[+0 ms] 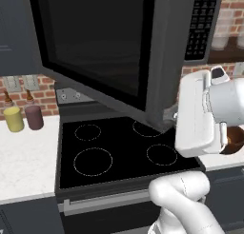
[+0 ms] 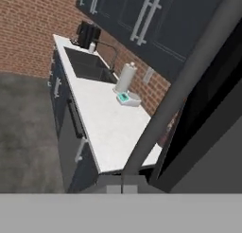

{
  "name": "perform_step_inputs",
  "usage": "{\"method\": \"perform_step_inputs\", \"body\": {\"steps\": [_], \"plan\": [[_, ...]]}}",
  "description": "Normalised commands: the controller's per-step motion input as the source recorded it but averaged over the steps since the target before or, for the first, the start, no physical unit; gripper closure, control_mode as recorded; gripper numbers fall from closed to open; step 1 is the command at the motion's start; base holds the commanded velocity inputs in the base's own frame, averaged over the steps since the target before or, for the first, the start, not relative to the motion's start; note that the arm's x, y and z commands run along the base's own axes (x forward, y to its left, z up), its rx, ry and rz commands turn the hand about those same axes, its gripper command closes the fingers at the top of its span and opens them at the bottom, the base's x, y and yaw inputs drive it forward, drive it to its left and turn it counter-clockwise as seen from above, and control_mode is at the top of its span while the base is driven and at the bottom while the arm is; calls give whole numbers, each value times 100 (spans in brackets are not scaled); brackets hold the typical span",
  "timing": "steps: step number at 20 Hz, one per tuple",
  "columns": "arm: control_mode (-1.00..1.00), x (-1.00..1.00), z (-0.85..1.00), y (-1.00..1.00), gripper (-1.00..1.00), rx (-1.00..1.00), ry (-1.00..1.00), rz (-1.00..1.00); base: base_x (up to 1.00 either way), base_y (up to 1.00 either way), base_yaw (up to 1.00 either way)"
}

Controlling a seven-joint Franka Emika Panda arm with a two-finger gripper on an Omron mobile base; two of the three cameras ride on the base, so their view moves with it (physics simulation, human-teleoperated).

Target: Open the microwave, place the bowl with waffle inside the microwave, then close the microwave door and turn it on.

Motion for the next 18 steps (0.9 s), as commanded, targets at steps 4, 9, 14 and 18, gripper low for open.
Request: {"method": "perform_step_inputs", "body": {"steps": [4, 9, 14, 18], "plan": [[-100, -100, -7, 100, 100, -22, -23, 5, 0, 0, 0], [-100, -100, 0, 29, 100, -2, -12, 11, 0, 0, 0], [-100, -100, 13, -88, 100, 25, -13, 8, 0, 0, 0], [-100, -77, 36, -100, 100, 36, -8, 9, 0, 0, 0]]}}
